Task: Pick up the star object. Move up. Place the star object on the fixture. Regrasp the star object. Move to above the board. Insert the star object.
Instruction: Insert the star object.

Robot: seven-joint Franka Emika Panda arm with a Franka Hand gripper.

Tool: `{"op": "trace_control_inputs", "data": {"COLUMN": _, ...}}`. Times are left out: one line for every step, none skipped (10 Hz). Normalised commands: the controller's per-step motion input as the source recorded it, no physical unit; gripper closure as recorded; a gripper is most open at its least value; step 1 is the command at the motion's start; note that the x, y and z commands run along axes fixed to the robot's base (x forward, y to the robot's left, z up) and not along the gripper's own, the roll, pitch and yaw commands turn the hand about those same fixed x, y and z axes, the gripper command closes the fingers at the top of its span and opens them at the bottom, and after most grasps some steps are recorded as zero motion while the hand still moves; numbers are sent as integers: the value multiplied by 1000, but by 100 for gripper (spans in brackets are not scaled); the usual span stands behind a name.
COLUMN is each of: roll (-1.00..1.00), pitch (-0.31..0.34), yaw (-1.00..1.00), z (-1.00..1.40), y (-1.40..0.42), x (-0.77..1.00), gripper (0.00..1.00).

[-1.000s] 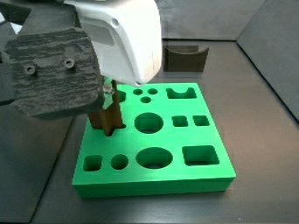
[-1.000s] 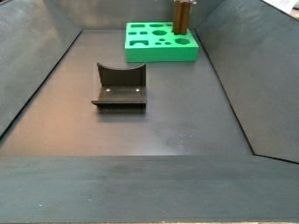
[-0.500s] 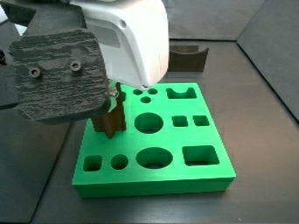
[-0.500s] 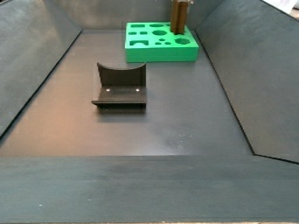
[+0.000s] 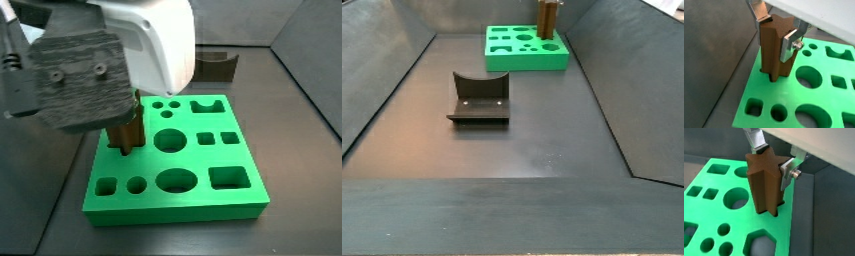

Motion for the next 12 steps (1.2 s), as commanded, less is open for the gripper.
{"op": "trace_control_inputs", "data": {"roll": 11, "pitch": 0, "yaw": 0, "z": -6, "y": 0, "x": 0, "gripper": 100}}
{"op": "trace_control_inputs", "data": {"roll": 79, "pitch": -56, "yaw": 0, "z": -83, "y": -54, "x": -151, "gripper": 100}}
{"op": "trace_control_inputs", "data": {"roll": 11, "pitch": -90, "yaw": -54, "z": -97, "y": -160, "x": -169, "gripper": 100}}
{"op": "trace_control_inputs", "data": {"roll": 6, "pitch": -111, "yaw": -46, "z": -126, "y": -186, "x": -106, "gripper": 100}}
{"op": "trace_control_inputs", "data": {"roll": 0, "pitch": -31, "yaw": 0, "z": 0, "y": -23, "x": 0, "gripper": 100}}
{"op": "trace_control_inputs", "data": {"roll": 0, "pitch": -39, "yaw": 0, "z": -111, "y": -63, "x": 0, "gripper": 100}}
{"op": "trace_control_inputs", "data": {"roll": 9, "pitch": -11, "yaw": 0, "z": -226, "y": -140, "x": 74, "gripper": 100}}
{"op": "trace_control_inputs", "data": {"roll": 37, "pitch": 0, "yaw": -6, "z": -291, "y": -100, "x": 160, "gripper": 100}}
{"op": "trace_control_inputs", "data": {"roll": 0, "pitch": 0, "yaw": -37, "z": -140, "y": -57, "x": 120, "gripper": 100}}
{"op": "trace_control_inputs", "data": {"roll": 0, "pitch": 0, "yaw": 0, "z": -29, "y": 0, "x": 0, "gripper": 100}}
{"op": "trace_control_inputs", "data": {"roll": 60, "pitch": -19, "yaw": 0, "z": -220, "y": -214, "x": 0, "gripper": 100}}
{"op": "trace_control_inputs", "data": {"roll": 67, "pitch": -27, "yaw": 0, "z": -246, "y": -203, "x": 0, "gripper": 100}}
